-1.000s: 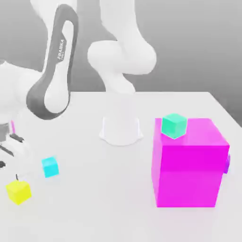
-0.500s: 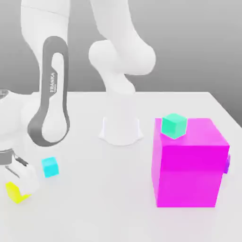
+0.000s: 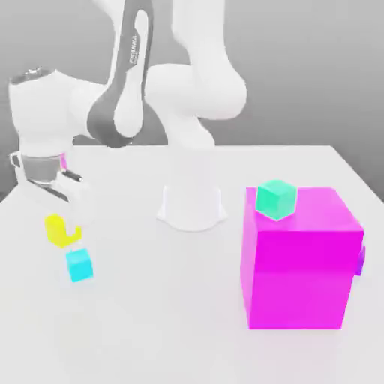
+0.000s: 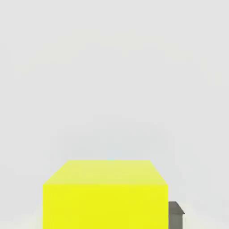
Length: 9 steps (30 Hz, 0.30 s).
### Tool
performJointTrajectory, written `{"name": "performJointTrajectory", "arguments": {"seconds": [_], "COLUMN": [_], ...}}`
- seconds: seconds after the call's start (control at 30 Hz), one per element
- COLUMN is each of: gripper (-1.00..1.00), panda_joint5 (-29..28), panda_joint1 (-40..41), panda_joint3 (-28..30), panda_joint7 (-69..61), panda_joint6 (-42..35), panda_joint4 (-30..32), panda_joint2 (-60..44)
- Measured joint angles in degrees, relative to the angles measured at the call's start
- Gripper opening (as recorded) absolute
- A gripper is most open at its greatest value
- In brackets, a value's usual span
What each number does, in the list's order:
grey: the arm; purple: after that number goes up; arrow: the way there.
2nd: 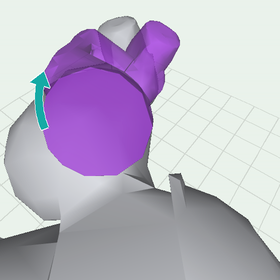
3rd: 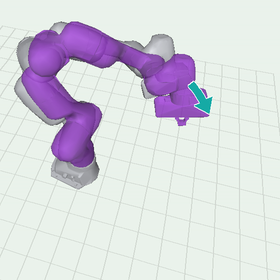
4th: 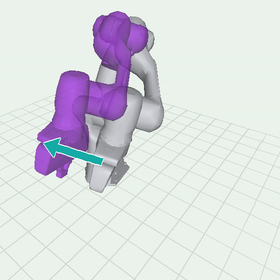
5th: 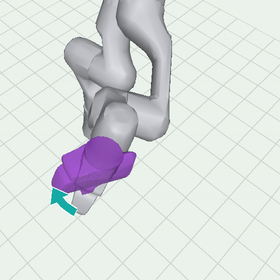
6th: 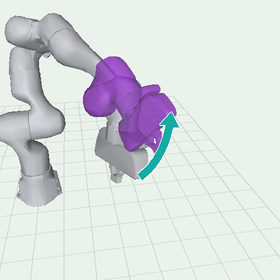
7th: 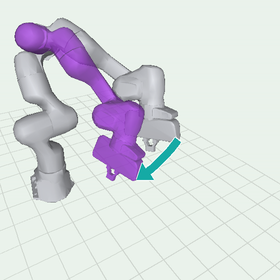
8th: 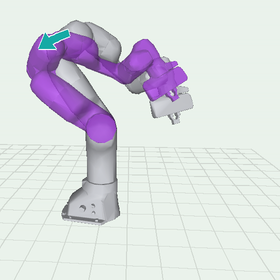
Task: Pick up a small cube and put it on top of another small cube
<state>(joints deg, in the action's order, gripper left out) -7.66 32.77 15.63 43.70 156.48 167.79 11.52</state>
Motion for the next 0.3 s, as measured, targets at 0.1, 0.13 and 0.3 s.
{"name": "performJointTrajectory", "arguments": {"seconds": [0.1, 0.13, 0.3], "gripper": [-1.0, -1.0, 1.0], "panda_joint5": [2.02, 3.32, 10.17], "panda_joint1": [-1.01, -1.53, -1.77], "panda_joint3": [0.61, 0.78, -1.08], "panda_joint7": [-1.47, -2.32, -7.08], "panda_joint6": [5.27, 7.18, 12.75], "panda_joint4": [0.28, 0.21, -0.1], "panda_joint2": [-5.05, -7.09, -13.15]}}
